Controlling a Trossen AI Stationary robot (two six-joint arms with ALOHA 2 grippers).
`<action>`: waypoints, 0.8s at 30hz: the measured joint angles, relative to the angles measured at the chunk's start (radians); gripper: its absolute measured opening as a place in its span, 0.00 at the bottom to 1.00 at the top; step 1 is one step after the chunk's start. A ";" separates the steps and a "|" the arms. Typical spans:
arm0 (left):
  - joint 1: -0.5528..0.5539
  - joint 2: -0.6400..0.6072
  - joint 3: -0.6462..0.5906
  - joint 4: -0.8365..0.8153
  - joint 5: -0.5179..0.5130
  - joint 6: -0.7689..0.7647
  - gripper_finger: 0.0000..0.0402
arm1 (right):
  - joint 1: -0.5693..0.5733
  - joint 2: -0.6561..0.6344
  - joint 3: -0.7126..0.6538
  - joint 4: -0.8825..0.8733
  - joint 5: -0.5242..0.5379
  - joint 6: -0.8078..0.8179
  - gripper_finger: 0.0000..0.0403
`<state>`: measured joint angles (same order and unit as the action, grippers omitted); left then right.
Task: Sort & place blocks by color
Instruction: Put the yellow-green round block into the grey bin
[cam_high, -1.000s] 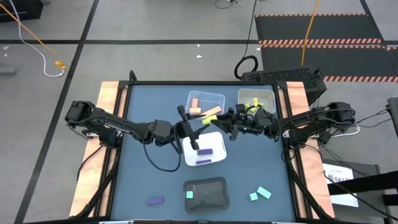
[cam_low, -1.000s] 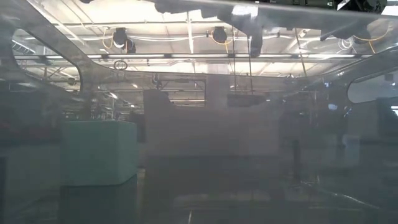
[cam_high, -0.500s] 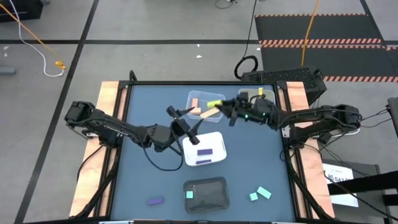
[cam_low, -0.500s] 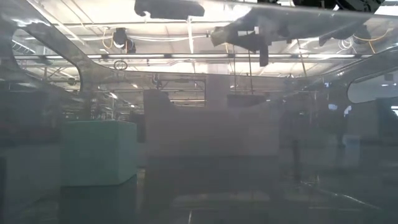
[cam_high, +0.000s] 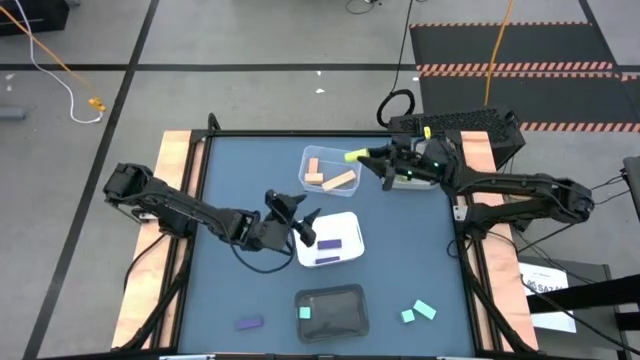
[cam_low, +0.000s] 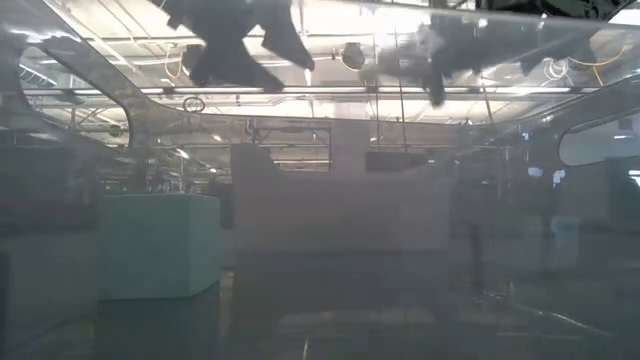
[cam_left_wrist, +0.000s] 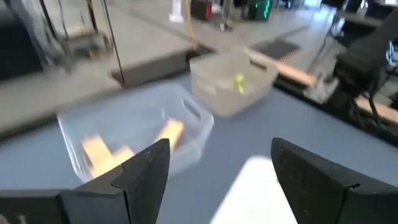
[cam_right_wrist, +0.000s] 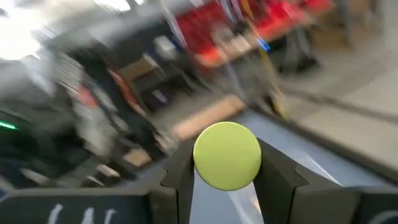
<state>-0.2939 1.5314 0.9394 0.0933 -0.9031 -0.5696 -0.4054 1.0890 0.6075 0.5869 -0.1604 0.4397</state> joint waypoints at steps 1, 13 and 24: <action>-0.004 0.000 0.000 -0.035 0.019 -0.044 0.70 | -0.016 -0.007 0.000 -0.077 0.004 -0.013 0.28; -0.126 0.000 0.000 -0.264 0.219 -0.311 0.70 | -0.145 -0.131 0.000 -0.764 0.358 -0.120 0.28; -0.237 0.000 0.000 -0.551 0.732 -0.723 0.70 | -0.159 -0.208 0.000 -1.121 0.504 -0.061 0.30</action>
<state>-0.5304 1.5314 0.9394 -0.4580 -0.1707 -1.2926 -0.5644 0.8811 0.6071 -0.5344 0.3435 0.3783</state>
